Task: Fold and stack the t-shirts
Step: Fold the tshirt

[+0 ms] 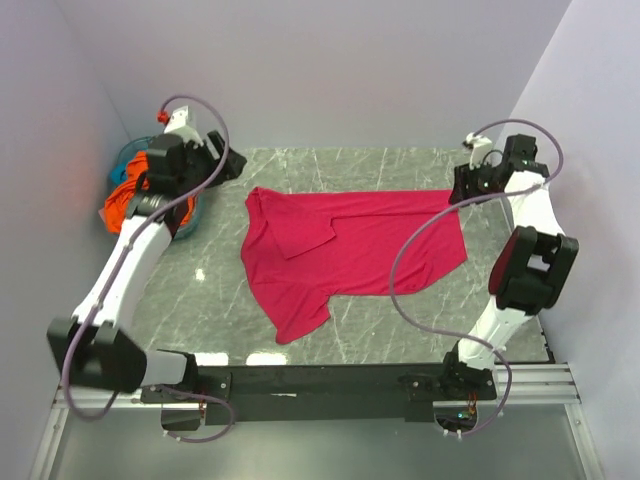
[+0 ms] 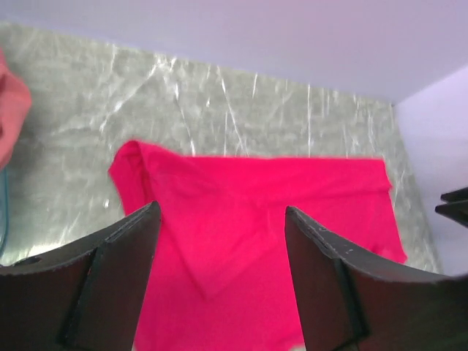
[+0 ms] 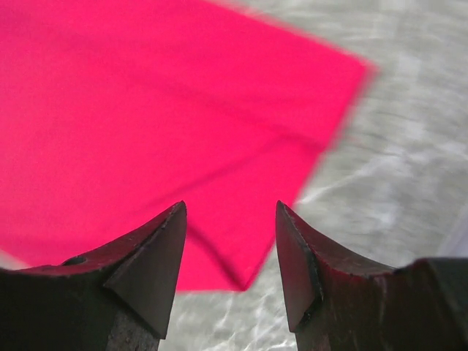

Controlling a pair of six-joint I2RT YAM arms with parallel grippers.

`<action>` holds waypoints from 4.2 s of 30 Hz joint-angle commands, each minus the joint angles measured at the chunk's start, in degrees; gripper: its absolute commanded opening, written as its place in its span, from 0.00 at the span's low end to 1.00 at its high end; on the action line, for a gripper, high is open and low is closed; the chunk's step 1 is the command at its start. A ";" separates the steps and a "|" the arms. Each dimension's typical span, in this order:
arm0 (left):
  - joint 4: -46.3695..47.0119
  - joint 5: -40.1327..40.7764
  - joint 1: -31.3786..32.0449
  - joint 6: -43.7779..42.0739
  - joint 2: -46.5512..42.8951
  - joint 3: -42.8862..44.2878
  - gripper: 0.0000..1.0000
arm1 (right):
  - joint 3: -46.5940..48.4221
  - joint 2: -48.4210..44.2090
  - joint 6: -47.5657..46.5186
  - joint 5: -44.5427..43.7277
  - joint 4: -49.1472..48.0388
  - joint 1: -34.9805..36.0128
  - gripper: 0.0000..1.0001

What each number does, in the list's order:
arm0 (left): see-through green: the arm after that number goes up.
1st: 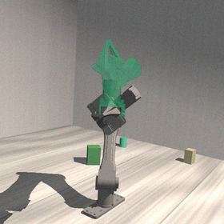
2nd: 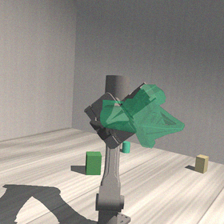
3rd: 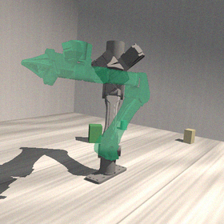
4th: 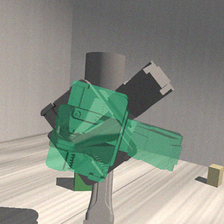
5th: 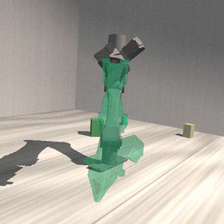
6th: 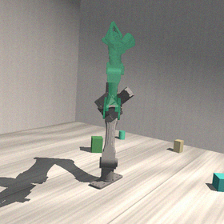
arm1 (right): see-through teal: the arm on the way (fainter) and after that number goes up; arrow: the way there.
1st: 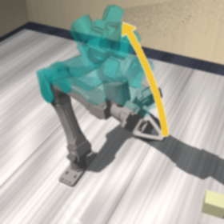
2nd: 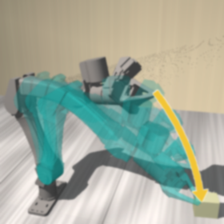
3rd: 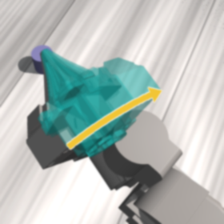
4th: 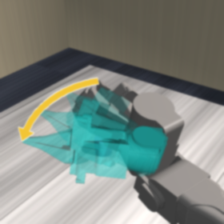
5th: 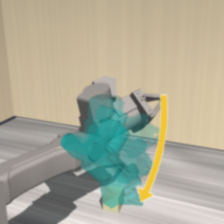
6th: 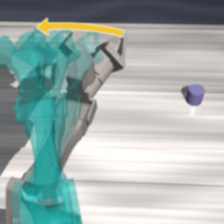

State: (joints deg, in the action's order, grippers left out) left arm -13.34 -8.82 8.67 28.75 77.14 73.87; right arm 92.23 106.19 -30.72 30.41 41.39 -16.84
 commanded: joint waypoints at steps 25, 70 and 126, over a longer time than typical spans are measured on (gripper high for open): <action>-14.17 -4.99 7.59 29.95 -20.98 -41.25 0.64 | -44.05 -34.39 -24.93 1.34 -10.16 59.83 0.56; -13.74 -2.76 7.33 30.05 -36.81 -45.03 0.62 | -38.17 -18.30 -15.59 -10.91 -23.29 77.14 0.00; -11.79 8.64 46.18 59.23 -2.44 -40.29 0.43 | -43.18 -45.81 -12.70 8.70 -7.46 25.19 0.44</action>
State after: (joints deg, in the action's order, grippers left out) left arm -24.64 -2.48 54.48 86.48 73.52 31.90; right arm 49.34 61.56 -43.94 37.87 35.16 8.97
